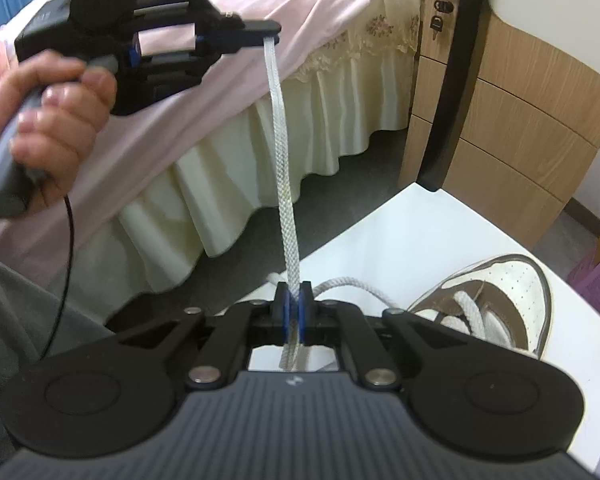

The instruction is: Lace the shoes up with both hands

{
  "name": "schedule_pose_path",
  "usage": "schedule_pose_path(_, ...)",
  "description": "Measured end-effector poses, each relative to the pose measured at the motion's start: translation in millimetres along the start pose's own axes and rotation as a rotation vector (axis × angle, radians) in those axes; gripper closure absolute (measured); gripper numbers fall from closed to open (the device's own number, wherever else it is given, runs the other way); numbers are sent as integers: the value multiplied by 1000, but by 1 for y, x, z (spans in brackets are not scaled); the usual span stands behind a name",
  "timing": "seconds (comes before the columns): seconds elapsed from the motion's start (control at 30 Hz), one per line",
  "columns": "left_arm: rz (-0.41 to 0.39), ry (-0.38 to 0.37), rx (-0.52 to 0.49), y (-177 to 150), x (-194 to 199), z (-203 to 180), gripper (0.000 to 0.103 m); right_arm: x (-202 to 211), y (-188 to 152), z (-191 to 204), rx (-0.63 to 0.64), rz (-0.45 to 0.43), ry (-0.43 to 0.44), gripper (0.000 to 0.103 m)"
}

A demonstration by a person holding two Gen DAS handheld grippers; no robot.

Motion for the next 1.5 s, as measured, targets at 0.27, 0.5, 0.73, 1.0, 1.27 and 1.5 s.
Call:
schedule_pose_path(0.27, 26, 77, -373, -38, -11, -40, 100, 67, 23, -45, -341, -378, 205, 48)
schedule_pose_path(0.5, 72, 74, -639, -86, -21, -71, 100, 96, 29, -79, -589, -662, 309, 46)
schedule_pose_path(0.73, 7, 177, -587, -70, -20, -52, 100, 93, 29, -81, -581, -638, 291, 39)
schedule_pose_path(1.0, -128, 327, -453, -21, 1, -17, 100, 45, 6, -70, -474, -271, 143, 15)
schedule_pose_path(1.27, -138, 346, -514, -22, 8, -24, 100, 62, 14, -67, -498, -406, 311, 15)
schedule_pose_path(1.5, -32, 192, -688, -70, -8, -61, 100, 80, 37, -73, -602, -634, 418, 15)
Point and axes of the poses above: each gripper's, at about its wrist camera, not at the fingertips, and x roughly against the way its jaws point, z to its left, y to its top, the point moved 8 cm from there along -x, roughly the way its jaws point, and after that the axes turned 10 degrees about y, right-handed, at the moved point
